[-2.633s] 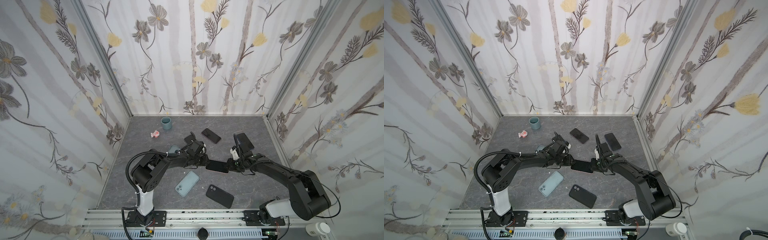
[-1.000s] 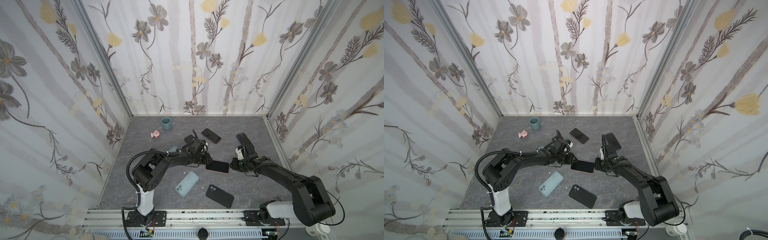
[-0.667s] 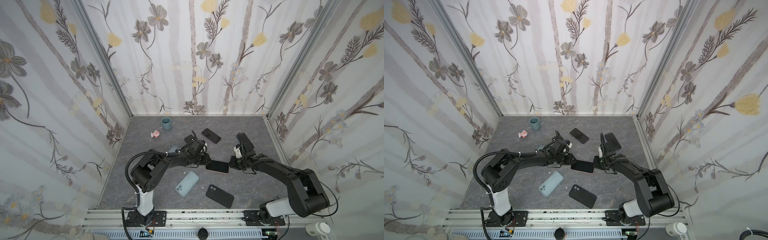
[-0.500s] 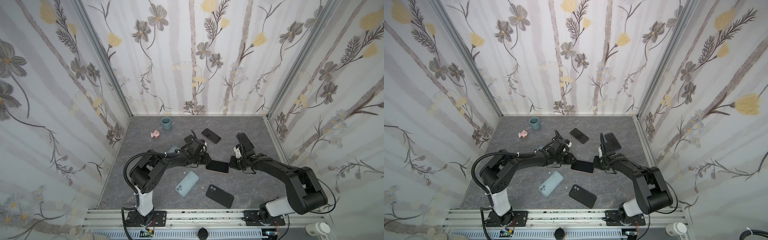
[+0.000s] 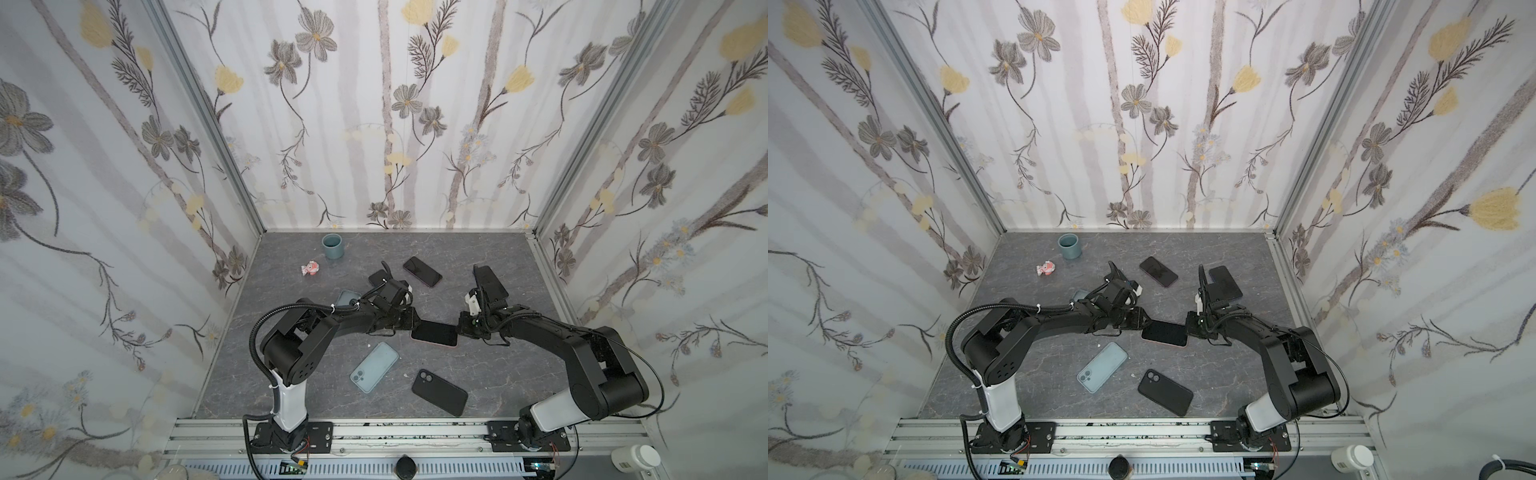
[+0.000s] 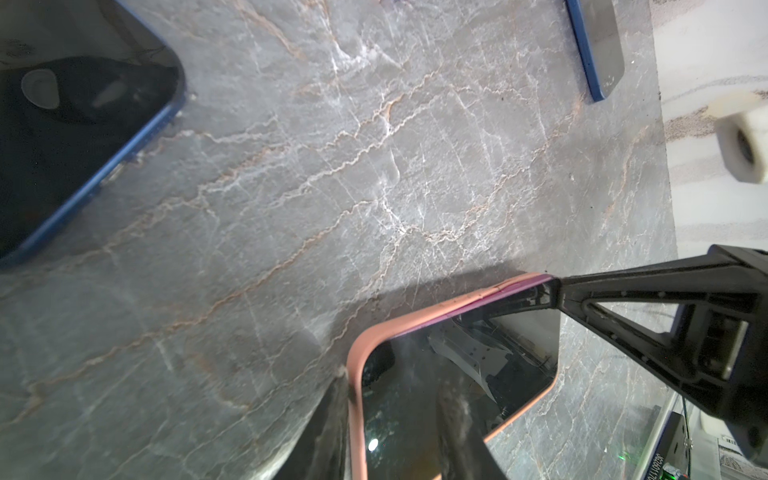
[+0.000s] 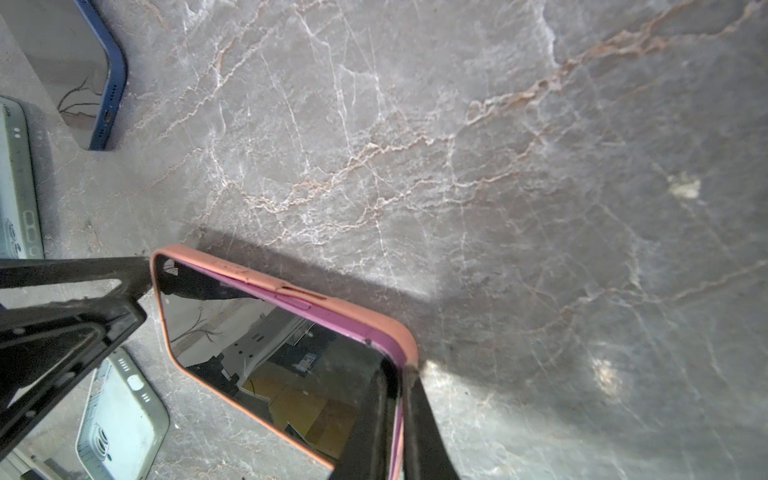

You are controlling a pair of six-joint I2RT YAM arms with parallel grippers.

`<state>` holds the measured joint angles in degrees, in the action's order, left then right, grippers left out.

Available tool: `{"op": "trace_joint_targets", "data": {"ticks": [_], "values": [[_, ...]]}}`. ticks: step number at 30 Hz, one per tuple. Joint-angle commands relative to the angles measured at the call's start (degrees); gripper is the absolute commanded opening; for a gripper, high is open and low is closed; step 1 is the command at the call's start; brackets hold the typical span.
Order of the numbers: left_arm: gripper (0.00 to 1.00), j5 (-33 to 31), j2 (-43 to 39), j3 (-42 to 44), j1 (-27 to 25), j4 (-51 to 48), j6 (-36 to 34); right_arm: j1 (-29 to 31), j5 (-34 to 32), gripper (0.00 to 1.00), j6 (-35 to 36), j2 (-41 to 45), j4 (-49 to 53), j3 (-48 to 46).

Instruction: Put the phone into the phone case

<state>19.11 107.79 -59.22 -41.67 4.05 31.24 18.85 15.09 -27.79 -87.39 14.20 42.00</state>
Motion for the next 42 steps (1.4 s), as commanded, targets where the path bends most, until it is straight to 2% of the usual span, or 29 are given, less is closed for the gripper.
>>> {"op": "trace_joint_targets", "data": {"ticks": [1, 26, 42], "values": [[0.34, 0.29, 0.23, 0.40, 0.11, 0.25, -0.57, 0.07, -1.97, 0.10, 0.79, -0.76, 1.00, -0.14], [0.33, 0.67, 0.67, 2.17, -0.16, 1.75, 0.40, 1.62, -7.33, 0.09, 1.92, -3.30, 5.00, -3.58], [0.32, 0.77, 1.07, 1.92, -0.35, 1.92, 1.00, 7.12, -13.98, 0.09, 1.22, -7.21, 12.35, -0.87]]}}
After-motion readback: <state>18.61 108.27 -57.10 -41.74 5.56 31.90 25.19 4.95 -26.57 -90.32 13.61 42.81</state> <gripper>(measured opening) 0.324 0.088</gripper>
